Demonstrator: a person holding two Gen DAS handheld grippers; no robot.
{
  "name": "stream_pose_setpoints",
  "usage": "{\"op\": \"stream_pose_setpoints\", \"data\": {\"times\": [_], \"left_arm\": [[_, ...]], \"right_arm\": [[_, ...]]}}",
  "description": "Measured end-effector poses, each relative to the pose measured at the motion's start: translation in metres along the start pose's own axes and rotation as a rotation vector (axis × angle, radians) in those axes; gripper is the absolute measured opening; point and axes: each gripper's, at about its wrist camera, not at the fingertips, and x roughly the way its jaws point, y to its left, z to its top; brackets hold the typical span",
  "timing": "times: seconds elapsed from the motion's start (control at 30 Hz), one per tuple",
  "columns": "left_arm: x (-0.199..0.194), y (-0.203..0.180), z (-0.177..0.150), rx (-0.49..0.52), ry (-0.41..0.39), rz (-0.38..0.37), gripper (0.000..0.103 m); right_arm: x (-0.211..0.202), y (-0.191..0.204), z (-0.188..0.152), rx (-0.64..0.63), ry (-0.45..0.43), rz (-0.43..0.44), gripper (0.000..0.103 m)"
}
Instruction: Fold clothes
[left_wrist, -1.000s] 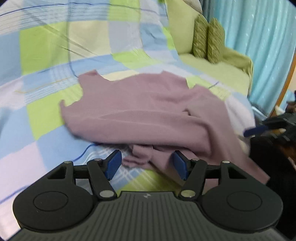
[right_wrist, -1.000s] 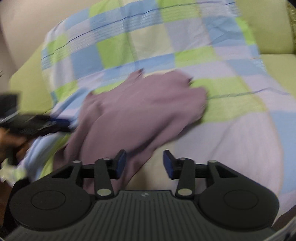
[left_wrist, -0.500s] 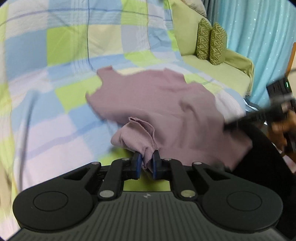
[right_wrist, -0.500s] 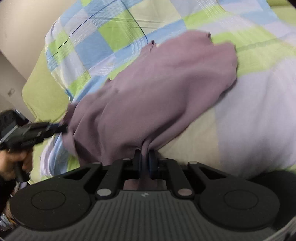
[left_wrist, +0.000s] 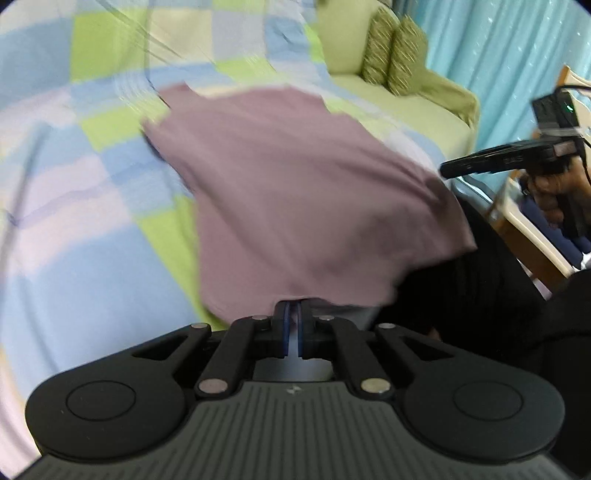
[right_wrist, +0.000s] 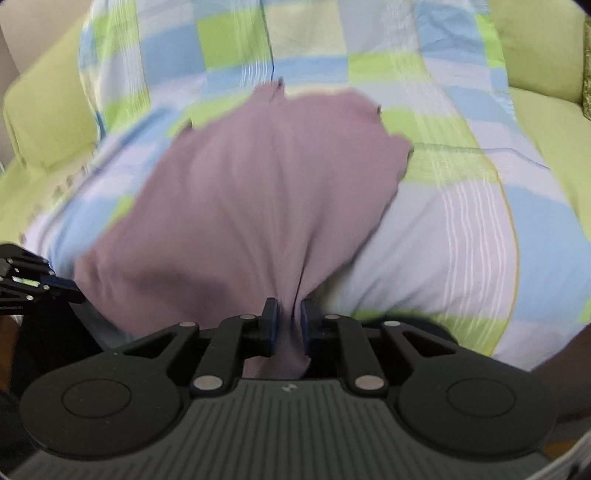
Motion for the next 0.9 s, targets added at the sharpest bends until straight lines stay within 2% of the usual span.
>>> {"op": "stream_pose_setpoints", "data": {"times": [0.07,0.1,0.13,0.23,0.4,0.53,0.57,0.63,0.73,0.8,0.9], "left_arm": [[-0.001,0.018,0.021,0.035,-0.038,0.055,0.011],[0.000,0.024,0.030,0.044,-0.052,0.068,0.025],[0.002,0.032,0.042,0.055,-0.068,0.083,0.030],[0.021,0.065,0.089,0.102,-0.116,0.114,0.030],[0.070,0.122,0.169,0.184,-0.163,0.154,0.032],[0.120,0.148,0.212,0.242,-0.150,0.184,0.033],[0.132,0.153,0.219,0.260,-0.141,0.185,0.035],[0.173,0.168,0.244,0.310,-0.118,0.210,0.052],[0.209,0.188,0.263,0.344,-0.112,0.236,0.053],[0.230,0.202,0.276,0.373,-0.108,0.245,0.054],[0.252,0.216,0.285,0.391,-0.088,0.201,0.054]], "right_arm": [[-0.001,-0.007,0.012,0.009,-0.074,-0.001,0.030],[0.000,-0.012,0.022,0.011,-0.119,0.003,0.039],[0.002,-0.016,0.028,0.011,-0.143,0.010,0.043],[0.040,-0.047,0.069,0.028,-0.197,0.041,0.044],[0.101,-0.096,0.126,0.097,-0.217,0.082,0.041],[0.161,-0.123,0.164,0.053,-0.164,0.102,0.038],[0.167,-0.125,0.167,0.048,-0.152,0.113,0.038],[0.191,-0.126,0.172,0.014,-0.101,0.176,0.038],[0.206,-0.117,0.166,-0.042,-0.064,0.202,0.038],[0.211,-0.116,0.159,-0.060,-0.068,0.206,0.038],[0.213,-0.124,0.153,-0.031,-0.080,0.247,0.038]]}}
